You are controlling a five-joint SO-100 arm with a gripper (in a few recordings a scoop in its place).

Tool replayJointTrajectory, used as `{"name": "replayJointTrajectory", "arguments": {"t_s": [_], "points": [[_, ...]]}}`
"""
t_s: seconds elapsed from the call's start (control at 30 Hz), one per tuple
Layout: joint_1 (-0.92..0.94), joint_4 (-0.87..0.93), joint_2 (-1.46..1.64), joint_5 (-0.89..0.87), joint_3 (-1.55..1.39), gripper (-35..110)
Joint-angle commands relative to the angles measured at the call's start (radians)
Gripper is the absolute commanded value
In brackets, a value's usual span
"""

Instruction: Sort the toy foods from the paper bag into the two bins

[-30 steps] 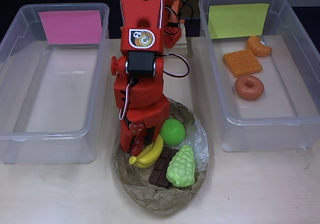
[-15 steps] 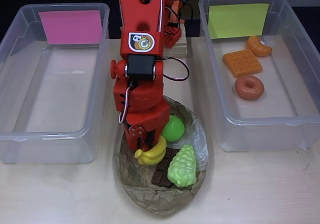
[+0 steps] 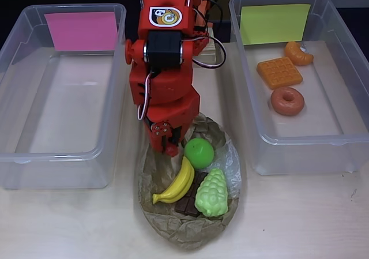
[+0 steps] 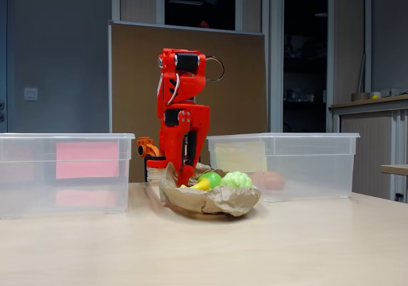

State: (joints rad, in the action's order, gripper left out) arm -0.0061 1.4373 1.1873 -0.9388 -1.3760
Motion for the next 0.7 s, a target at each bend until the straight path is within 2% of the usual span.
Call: {"name": "replayJointTrajectory", "arguments": {"t_s": [0.0,0.43,0.67], "points": [[-0.029,0.083,0.069,0.000,0.034,1],[-0.083,0.124,0.075,-0.015,0.112,1],[-0.117,0.190,0.057,-0.018,0.273,1]]}}
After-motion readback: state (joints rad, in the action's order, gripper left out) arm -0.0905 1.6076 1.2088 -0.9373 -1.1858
